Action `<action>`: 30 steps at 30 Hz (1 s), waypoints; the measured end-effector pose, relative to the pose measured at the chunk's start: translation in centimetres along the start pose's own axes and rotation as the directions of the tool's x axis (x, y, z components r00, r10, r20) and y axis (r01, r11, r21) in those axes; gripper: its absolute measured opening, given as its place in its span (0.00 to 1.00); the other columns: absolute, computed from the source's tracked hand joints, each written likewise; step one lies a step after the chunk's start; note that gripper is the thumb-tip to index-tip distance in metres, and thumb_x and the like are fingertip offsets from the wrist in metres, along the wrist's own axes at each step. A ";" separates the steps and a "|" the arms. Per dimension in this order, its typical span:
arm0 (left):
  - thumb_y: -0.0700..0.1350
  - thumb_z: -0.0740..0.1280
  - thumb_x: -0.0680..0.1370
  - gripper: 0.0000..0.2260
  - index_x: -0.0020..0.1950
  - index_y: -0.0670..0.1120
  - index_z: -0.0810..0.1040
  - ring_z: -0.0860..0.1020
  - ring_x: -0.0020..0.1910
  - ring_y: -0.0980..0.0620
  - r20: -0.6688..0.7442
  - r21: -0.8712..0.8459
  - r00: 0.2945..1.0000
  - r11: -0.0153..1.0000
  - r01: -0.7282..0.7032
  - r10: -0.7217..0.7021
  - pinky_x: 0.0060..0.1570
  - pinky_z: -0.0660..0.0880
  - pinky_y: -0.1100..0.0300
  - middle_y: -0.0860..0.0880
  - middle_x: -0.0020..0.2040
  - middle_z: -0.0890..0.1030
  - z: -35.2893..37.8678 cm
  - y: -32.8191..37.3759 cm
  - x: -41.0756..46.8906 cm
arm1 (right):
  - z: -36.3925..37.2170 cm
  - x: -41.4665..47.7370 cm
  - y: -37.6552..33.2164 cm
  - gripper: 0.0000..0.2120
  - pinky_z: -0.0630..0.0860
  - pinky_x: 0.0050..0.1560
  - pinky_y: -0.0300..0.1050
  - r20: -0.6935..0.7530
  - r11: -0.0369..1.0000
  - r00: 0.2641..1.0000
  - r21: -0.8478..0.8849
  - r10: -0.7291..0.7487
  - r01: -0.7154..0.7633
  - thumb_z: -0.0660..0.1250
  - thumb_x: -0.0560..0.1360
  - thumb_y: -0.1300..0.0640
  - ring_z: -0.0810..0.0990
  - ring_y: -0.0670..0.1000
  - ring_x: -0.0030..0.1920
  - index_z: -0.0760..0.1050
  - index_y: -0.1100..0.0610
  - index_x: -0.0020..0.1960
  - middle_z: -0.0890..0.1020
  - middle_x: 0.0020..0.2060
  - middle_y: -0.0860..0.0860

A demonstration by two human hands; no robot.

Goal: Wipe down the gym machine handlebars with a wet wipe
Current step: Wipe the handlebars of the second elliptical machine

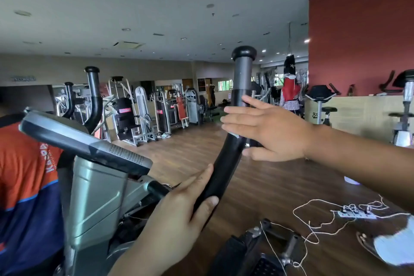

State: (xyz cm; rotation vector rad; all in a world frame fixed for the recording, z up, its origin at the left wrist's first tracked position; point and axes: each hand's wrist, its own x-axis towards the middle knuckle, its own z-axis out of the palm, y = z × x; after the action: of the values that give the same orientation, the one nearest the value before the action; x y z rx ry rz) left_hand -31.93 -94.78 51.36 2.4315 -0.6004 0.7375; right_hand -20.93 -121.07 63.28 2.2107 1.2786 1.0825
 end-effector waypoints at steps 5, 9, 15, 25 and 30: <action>0.58 0.61 0.84 0.27 0.83 0.58 0.61 0.67 0.77 0.67 -0.003 -0.029 1.000 1.000 0.008 -0.008 0.75 0.69 0.59 0.66 0.78 0.69 0.1 0.4 -0.1 | 3.7 -3.2 -6.2 0.40 0.44 0.85 0.56 -0.046 0.974 0.999 0.223 -0.017 0.026 0.53 0.81 0.33 0.50 0.51 0.86 0.53 0.57 0.85 0.57 0.85 0.53; 0.58 0.62 0.82 0.28 0.82 0.57 0.64 0.65 0.77 0.70 -0.030 -0.021 0.999 0.999 0.031 -0.031 0.75 0.64 0.68 0.65 0.78 0.69 0.2 0.5 0.0 | 4.2 -3.3 -5.5 0.40 0.51 0.84 0.62 -0.127 0.941 0.968 0.290 0.216 -0.172 0.53 0.82 0.33 0.48 0.53 0.86 0.51 0.57 0.85 0.53 0.86 0.53; 0.57 0.63 0.83 0.27 0.82 0.57 0.64 0.66 0.77 0.69 -0.020 -0.025 1.000 1.000 0.011 -0.011 0.74 0.62 0.71 0.66 0.77 0.70 0.1 0.8 -0.7 | 7.3 -3.8 -11.8 0.42 0.50 0.85 0.60 -0.226 0.895 0.951 0.436 0.209 -0.093 0.51 0.81 0.33 0.48 0.54 0.86 0.47 0.58 0.85 0.51 0.86 0.54; 0.55 0.67 0.80 0.27 0.80 0.59 0.66 0.68 0.73 0.74 -0.036 -0.005 0.997 0.998 0.062 -0.062 0.68 0.62 0.78 0.74 0.72 0.69 -0.7 0.8 -2.5 | 5.8 -3.0 -11.0 0.40 0.49 0.84 0.64 -0.230 0.886 0.941 0.448 0.247 -0.123 0.49 0.82 0.32 0.54 0.53 0.85 0.57 0.57 0.84 0.59 0.84 0.53; 0.54 0.68 0.80 0.28 0.80 0.55 0.68 0.68 0.67 0.80 -0.029 0.015 0.996 0.997 0.081 -0.081 0.63 0.62 0.81 0.76 0.67 0.69 -1.0 0.8 -3.1 | 4.9 -2.2 -11.4 0.41 0.50 0.84 0.63 -0.204 0.911 0.963 0.405 0.176 -0.081 0.54 0.80 0.31 0.56 0.54 0.85 0.62 0.58 0.82 0.64 0.83 0.54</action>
State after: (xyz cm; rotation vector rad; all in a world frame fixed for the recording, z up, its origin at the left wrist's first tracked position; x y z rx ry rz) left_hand -35.10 -94.01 50.44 2.4406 -0.4838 0.7449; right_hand -24.37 -116.69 51.93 2.5517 1.5878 1.2620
